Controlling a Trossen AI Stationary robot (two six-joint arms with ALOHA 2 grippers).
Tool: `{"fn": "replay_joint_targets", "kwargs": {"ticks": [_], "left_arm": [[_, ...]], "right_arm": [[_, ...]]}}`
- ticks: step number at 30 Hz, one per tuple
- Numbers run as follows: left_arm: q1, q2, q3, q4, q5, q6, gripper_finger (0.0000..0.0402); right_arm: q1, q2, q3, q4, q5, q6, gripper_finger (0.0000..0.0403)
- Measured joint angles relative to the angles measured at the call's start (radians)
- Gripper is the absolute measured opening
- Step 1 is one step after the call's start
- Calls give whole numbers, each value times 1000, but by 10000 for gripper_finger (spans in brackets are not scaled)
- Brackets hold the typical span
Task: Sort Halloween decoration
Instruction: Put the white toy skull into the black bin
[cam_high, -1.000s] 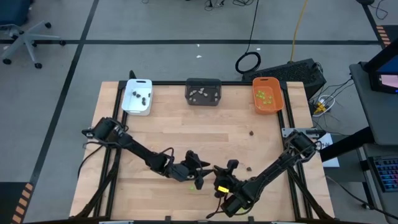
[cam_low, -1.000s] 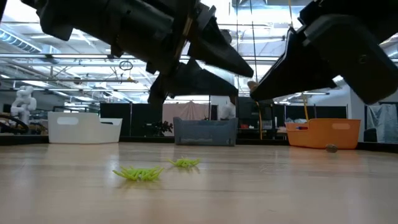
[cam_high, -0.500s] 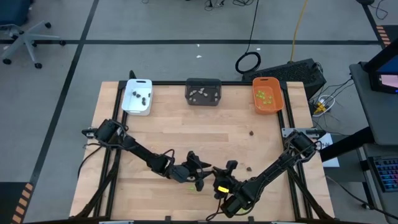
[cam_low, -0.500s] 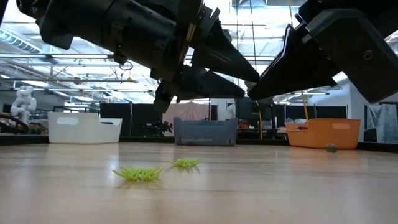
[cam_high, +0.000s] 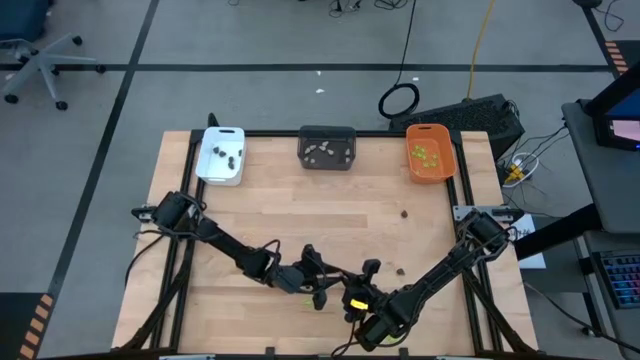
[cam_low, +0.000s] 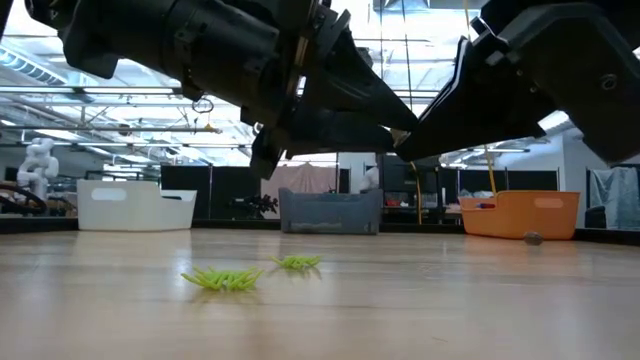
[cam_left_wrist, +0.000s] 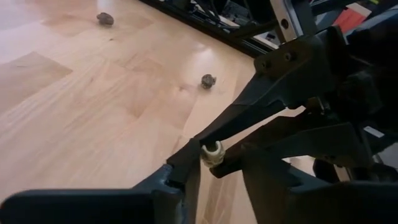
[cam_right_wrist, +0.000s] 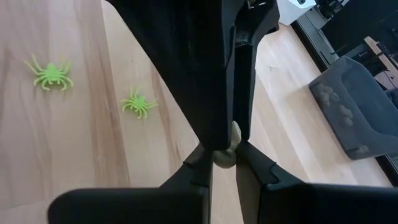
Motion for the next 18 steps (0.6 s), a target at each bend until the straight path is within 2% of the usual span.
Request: {"fn": "replay_joint_targets", "kwargs": {"ticks": [11, 18], "left_arm": [[15, 0, -3, 27, 78, 27, 18], [16, 0, -3, 26, 103, 28, 7]], "right_arm": [[3, 0, 0, 3, 4, -15, 20], [3, 0, 0, 6, -3, -12, 30]]}}
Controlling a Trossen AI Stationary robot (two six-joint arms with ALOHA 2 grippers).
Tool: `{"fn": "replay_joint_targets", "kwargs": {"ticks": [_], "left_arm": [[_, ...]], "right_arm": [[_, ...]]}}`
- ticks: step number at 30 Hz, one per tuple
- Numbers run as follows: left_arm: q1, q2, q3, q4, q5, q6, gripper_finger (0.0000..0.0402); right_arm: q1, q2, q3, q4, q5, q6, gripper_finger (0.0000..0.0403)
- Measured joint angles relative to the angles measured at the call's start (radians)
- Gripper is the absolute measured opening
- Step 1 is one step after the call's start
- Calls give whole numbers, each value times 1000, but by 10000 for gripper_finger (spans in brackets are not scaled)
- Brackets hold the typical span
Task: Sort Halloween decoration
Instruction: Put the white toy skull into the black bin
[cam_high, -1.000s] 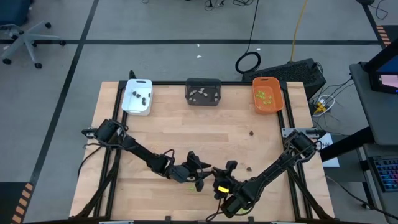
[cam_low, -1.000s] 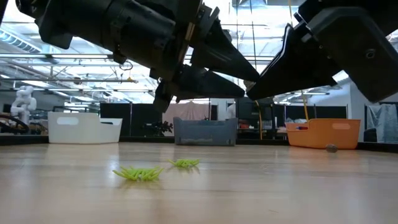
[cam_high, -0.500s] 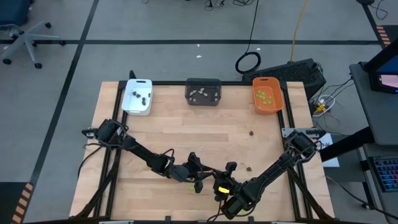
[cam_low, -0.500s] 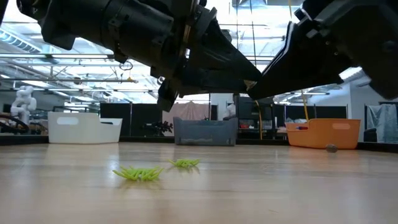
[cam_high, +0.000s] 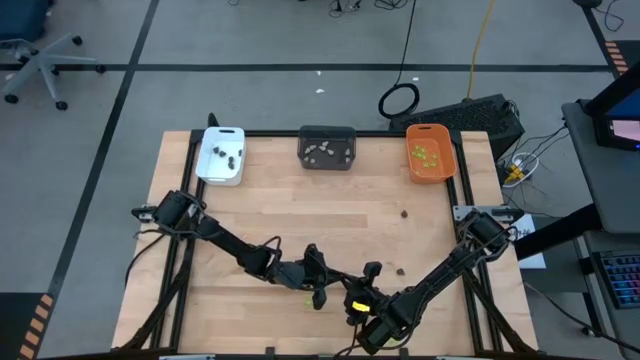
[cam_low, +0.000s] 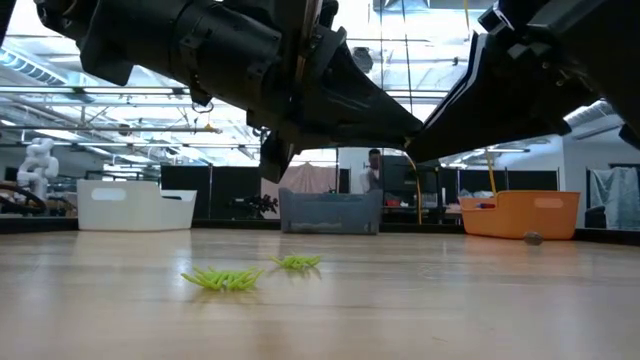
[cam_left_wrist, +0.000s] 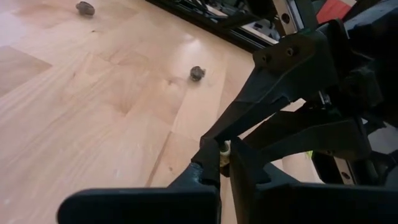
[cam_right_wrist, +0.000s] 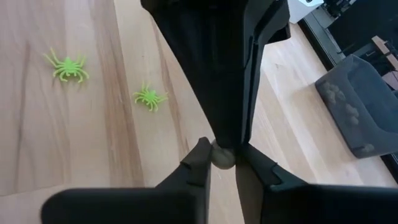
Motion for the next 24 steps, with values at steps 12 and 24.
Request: {"fn": "replay_joint_targets", "kwargs": {"ticks": [12, 24], "left_arm": [[5, -1, 6, -1, 24, 26, 5], [11, -2, 5, -20, 39, 49, 5]], "right_arm": [[-6, 0, 2, -80, -70, 61, 149], [18, 0, 2, -346, -192, 257, 198]]}}
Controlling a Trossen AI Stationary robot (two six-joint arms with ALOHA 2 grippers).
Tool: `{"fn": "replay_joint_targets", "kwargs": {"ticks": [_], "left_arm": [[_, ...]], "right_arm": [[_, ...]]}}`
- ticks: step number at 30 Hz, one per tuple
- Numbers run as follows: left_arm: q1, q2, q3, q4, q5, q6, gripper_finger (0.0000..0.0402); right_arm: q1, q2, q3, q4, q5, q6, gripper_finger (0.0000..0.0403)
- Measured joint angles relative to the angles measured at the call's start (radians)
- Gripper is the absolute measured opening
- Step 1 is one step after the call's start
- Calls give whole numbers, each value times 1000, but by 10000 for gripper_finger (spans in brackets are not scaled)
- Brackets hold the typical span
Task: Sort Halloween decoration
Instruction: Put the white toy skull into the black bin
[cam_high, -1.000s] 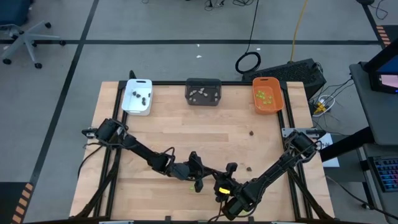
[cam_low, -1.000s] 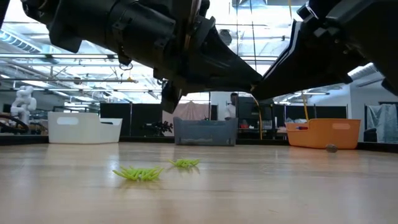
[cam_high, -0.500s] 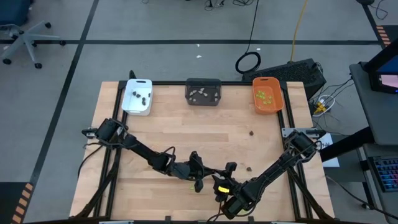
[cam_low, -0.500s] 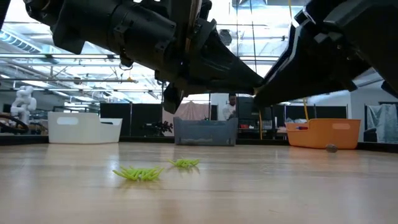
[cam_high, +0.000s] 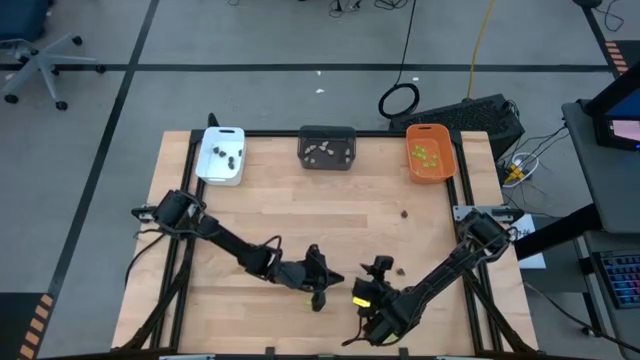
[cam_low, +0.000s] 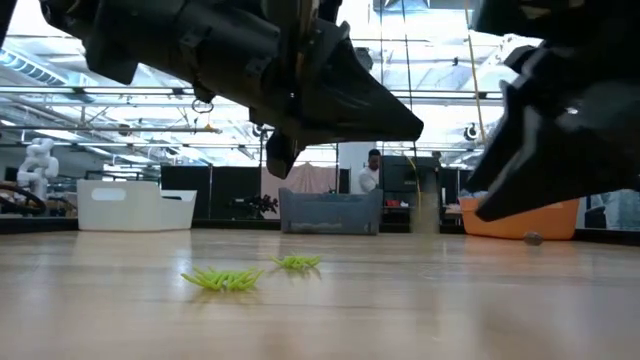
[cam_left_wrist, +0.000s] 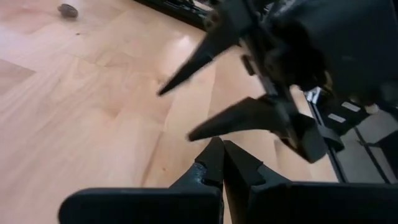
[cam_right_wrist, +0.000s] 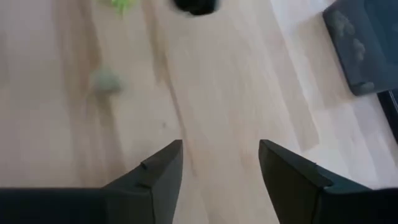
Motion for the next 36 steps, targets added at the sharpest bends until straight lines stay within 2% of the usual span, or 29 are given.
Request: {"fn": "replay_joint_targets", "kwargs": {"ticks": [7, 11, 14, 17, 22, 25, 30, 33, 36], "left_arm": [[16, 1, -2, -104, 0, -1, 6], [15, 1, -2, -122, -4, 6, 6], [-7, -10, -3, -127, -21, 64, 6], [-53, -19, -2, -117, -83, 179, 6], [-129, -26, -2, -135, -274, 324, 10], [-140, -25, -2, -179, -321, 364, 34], [-98, -25, -2, -238, -227, 367, 120], [-53, -15, -2, -222, -224, 355, 171], [-11, -14, -3, -234, -206, 304, 202]], "right_arm": [[38, 0, 0, -56, -26, 11, 198], [73, -10, -1, -145, -56, 74, 199], [108, -37, -2, -202, -53, 137, 199], [149, -67, -2, -215, -37, 168, 199], [209, -96, -1, -200, 44, 169, 199], [228, -102, -1, -191, 55, 166, 199], [236, -103, -1, -185, 58, 153, 199], [235, -103, -1, -185, 59, 152, 199], [235, -103, -1, -185, 59, 149, 199]]}}
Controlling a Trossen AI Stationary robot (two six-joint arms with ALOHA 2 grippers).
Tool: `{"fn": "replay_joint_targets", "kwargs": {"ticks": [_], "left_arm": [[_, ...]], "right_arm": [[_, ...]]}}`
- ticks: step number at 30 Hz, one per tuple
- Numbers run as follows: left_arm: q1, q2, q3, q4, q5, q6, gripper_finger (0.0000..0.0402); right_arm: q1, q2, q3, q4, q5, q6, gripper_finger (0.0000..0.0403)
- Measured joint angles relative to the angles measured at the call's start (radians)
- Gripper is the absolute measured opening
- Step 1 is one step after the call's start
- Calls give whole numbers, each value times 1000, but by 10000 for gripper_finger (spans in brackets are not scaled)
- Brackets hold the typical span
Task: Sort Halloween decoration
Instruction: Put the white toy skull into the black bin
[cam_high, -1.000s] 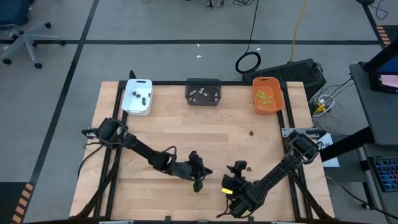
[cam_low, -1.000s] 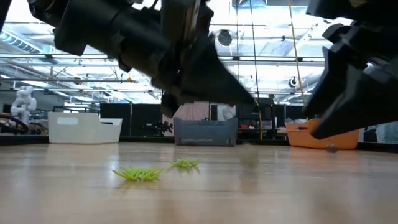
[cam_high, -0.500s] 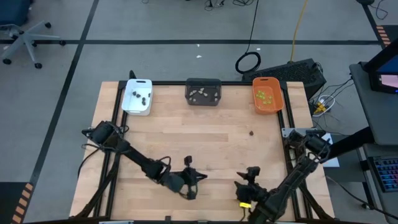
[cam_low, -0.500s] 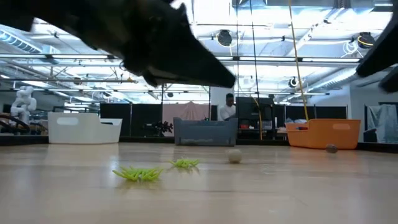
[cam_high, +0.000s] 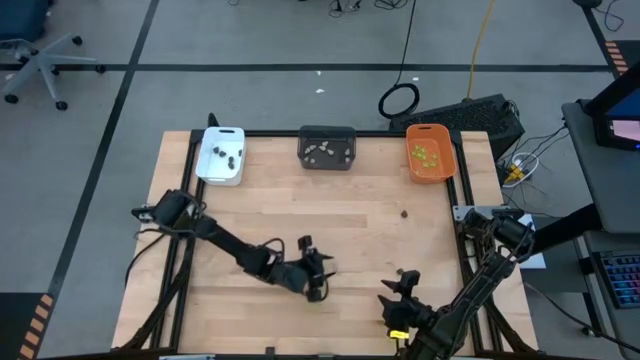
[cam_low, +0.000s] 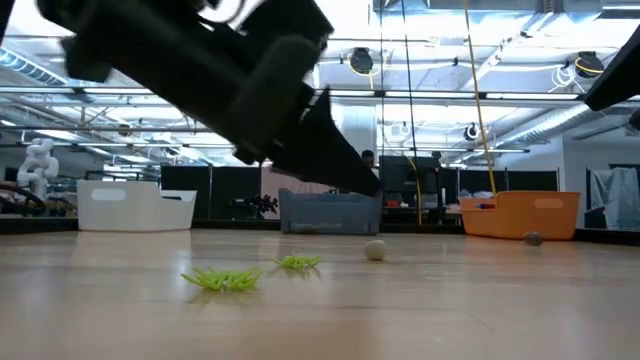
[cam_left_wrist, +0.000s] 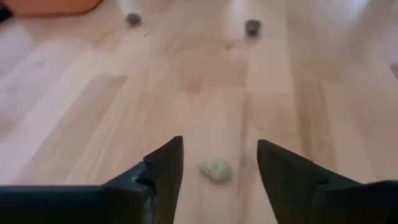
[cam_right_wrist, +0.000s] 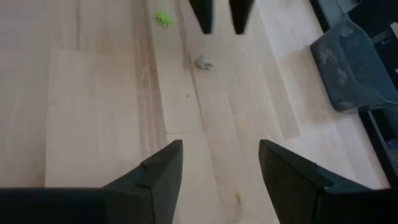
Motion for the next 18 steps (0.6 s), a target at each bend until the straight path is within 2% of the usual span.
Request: {"fn": "replay_joint_targets", "kwargs": {"ticks": [4, 8, 14, 18], "left_arm": [[28, 33, -1, 10, 43, -42, 214], [27, 94, 0, 115, 46, -45, 215], [29, 146, 0, 167, -18, -94, 215], [44, 165, 0, 163, -7, -144, 215]], "right_arm": [[0, 0, 0, 0, 1, -1, 199], [0, 0, 0, 3, -1, 0, 199], [0, 0, 0, 1, -1, 0, 199], [0, 0, 0, 1, -1, 0, 199]]}}
